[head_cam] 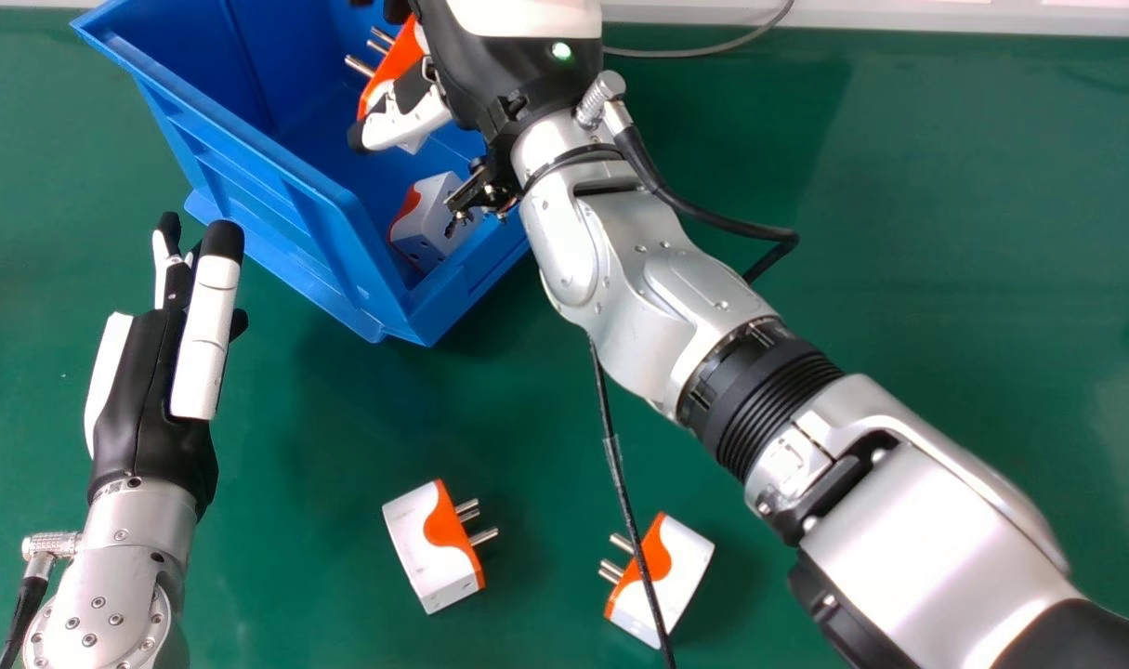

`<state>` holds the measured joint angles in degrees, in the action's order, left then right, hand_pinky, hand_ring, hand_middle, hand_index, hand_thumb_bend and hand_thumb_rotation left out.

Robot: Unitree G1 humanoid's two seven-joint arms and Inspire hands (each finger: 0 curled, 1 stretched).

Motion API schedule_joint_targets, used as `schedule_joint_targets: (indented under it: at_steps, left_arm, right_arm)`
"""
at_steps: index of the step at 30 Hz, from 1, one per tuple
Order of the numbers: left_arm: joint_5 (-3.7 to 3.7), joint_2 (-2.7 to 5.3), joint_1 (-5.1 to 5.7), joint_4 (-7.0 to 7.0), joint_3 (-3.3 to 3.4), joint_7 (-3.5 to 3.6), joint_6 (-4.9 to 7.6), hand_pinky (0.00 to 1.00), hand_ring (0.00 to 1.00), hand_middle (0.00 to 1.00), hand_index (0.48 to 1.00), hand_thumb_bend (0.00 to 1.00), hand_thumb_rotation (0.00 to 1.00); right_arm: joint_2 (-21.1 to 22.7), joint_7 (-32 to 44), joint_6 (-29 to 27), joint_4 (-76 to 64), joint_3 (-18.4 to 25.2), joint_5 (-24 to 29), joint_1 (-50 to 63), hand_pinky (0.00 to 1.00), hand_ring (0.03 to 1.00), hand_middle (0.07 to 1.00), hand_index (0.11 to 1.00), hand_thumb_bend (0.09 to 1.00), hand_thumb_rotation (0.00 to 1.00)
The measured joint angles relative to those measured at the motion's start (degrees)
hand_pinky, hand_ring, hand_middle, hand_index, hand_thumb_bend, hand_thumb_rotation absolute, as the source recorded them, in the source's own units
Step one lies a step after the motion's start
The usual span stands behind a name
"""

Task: Pick all objects and put in blue box

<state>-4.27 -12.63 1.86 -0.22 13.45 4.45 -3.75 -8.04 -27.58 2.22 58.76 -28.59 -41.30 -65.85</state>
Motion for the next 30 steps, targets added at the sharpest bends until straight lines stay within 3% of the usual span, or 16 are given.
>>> schedule_joint_targets:
  at_steps: [1, 4, 5, 8, 9, 14, 30]
  left_arm:
    - [0.00, 0.00, 0.00, 0.05, 0.00, -0.04, 0.01, 0.94, 1.00, 1.00, 1.000, 0.80, 1.00]
    - [-0.01, 0.01, 0.00, 0.06, -0.03, -0.28, 0.01, 0.94, 0.99, 1.00, 1.000, 0.80, 1.00]
    - [-0.02, 0.03, 0.00, 0.06, -0.04, -0.44, 0.01, 0.94, 0.99, 1.00, 1.000, 0.80, 1.00]
    - [-0.01, 0.06, 0.00, 0.06, -0.13, -0.58, 0.01, 0.94, 0.99, 1.00, 1.000, 0.80, 1.00]
    - [-0.02, 0.05, 0.00, 0.06, -0.15, -0.59, 0.02, 0.94, 0.99, 1.00, 1.000, 0.80, 1.00]
    - [-0.03, 0.05, 0.01, 0.06, -0.19, -0.59, 0.02, 0.94, 0.99, 1.00, 1.000, 0.80, 1.00]
    - [0.00, 0.06, 0.02, 0.05, -0.28, -0.84, 0.03, 0.94, 0.99, 1.00, 1.000, 0.80, 1.00]
  right_arm:
    - [-0.05, -0.13, -0.15, 0.31, -0.16, -0.02, -0.36, 0.25, 0.395, 0.462, 0.506, 0.518, 0.00]
    - [-0.38, 0.57, 1.65, 0.87, -1.65, -0.70, -1.31, 0.56, 0.817, 0.894, 0.851, 0.820, 0.02]
    - [-0.46, 2.39, 3.20, 0.88, -2.28, -1.58, -1.64, 0.61, 0.883, 0.946, 0.901, 0.848, 0.03]
    - [-0.64, 9.41, 7.35, -0.01, -3.72, -1.89, -2.11, 0.89, 0.985, 0.993, 0.987, 0.977, 0.34]
    - [-0.63, 11.28, 8.50, -0.56, -3.98, -1.99, -2.11, 0.93, 0.993, 0.997, 0.994, 0.989, 0.38]
    - [-0.33, 12.84, 10.75, -2.54, -5.11, -2.45, -2.12, 1.00, 1.000, 1.000, 1.000, 1.000, 0.46]
    - [0.03, 13.02, 11.16, -4.31, -5.55, -2.41, -2.12, 1.00, 1.000, 1.000, 1.000, 1.000, 0.46]
